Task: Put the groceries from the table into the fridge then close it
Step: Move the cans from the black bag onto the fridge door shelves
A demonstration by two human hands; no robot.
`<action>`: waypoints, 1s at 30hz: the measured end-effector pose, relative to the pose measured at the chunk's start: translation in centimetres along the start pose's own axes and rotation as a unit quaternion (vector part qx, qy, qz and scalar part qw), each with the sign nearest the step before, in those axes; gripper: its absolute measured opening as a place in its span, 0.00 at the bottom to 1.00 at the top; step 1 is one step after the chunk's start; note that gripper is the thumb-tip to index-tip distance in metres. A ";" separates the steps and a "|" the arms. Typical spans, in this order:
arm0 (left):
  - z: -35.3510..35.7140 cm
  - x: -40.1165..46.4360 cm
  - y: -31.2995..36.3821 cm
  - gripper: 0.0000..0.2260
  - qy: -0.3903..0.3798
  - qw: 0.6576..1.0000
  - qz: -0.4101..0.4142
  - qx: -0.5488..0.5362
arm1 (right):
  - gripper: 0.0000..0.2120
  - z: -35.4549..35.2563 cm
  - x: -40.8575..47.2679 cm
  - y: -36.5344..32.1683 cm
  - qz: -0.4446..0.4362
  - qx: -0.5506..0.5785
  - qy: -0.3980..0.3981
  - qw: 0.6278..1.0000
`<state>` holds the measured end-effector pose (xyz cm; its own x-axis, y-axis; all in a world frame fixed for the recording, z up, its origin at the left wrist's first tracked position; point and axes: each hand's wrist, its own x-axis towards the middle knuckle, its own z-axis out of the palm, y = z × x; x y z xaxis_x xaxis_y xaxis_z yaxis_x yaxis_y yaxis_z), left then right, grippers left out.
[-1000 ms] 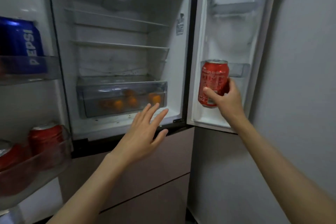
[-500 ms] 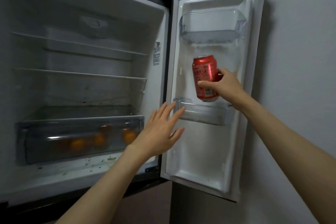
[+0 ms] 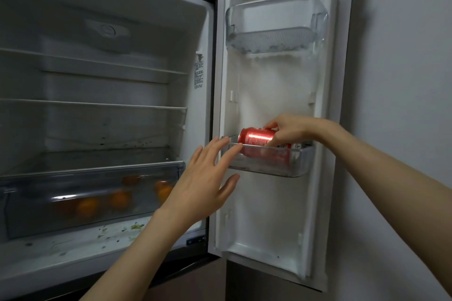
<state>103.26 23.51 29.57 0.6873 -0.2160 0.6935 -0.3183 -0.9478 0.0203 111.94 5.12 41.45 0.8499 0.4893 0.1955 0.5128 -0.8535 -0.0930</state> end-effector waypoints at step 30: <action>-13.7 -27.1 -6.3 0.27 0.036 0.948 -0.241 0.203 | 0.33 19.0 -13.3 -25.2 -0.247 0.055 0.229 0.940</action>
<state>77.68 38.56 20.51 0.6373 0.2685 0.7223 0.3101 -0.9474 0.0785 90.03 23.55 22.70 0.3773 0.6705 0.6388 0.8617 -0.5069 0.0230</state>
